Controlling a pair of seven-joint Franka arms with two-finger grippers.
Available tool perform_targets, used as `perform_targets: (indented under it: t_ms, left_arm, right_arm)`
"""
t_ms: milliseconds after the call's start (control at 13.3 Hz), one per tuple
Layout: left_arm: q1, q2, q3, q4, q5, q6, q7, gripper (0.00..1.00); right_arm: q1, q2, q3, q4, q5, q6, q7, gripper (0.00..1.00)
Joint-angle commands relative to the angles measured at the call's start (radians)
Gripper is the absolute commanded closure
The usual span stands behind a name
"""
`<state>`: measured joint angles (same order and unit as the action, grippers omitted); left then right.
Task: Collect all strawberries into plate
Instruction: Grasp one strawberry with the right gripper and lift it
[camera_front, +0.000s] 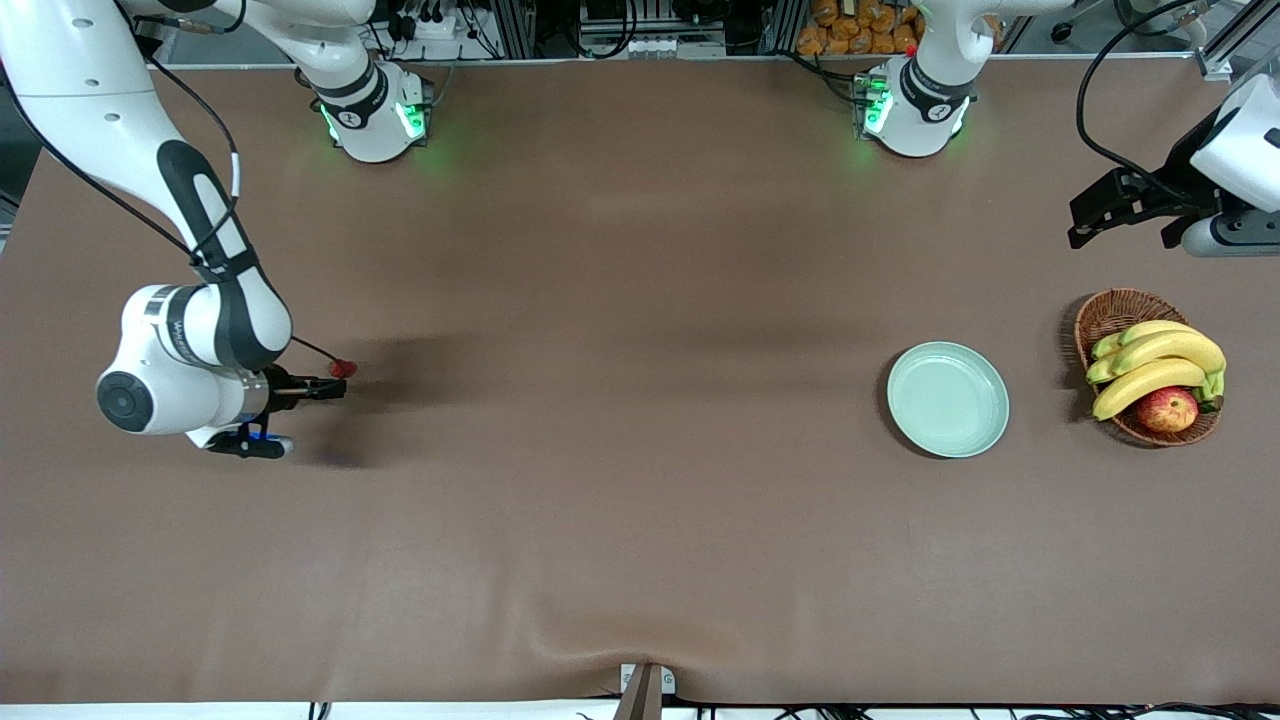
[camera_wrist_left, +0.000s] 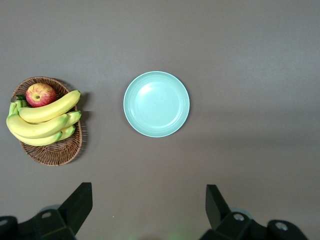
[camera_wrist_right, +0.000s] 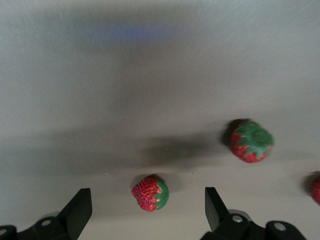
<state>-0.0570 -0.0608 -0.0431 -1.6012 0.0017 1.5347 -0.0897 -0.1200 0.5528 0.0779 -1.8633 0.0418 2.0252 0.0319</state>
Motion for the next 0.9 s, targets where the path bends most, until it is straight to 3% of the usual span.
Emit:
perform_targets:
  t_ms: [0, 301, 677, 753, 828]
  left_arm:
    - [-0.006, 0.004, 0.002, 0.017, 0.0, -0.011, -0.005, 0.0]
    - [-0.004, 0.004, -0.003, 0.018, 0.001, -0.008, 0.002, 0.0]
    - [-0.003, 0.01, -0.027, 0.018, 0.0, 0.01, -0.002, 0.0]
    - [-0.001, 0.006, -0.029, 0.018, 0.0, 0.008, 0.001, 0.0]
    - [-0.001, 0.006, -0.027, 0.018, 0.0, 0.008, -0.001, 0.0]
  right_arm:
    - [0.005, 0.006, -0.001, -0.03, 0.017, 0.006, 0.005, 0.0]
    - [0.006, 0.027, -0.001, -0.03, 0.015, 0.009, -0.001, 0.24]
    - [0.013, 0.027, 0.0, -0.028, 0.015, 0.006, -0.004, 0.92]
    - [0.017, 0.027, 0.0, -0.025, 0.015, 0.006, -0.004, 1.0]
    - [0.02, 0.026, 0.0, -0.022, 0.017, 0.01, -0.003, 1.0]
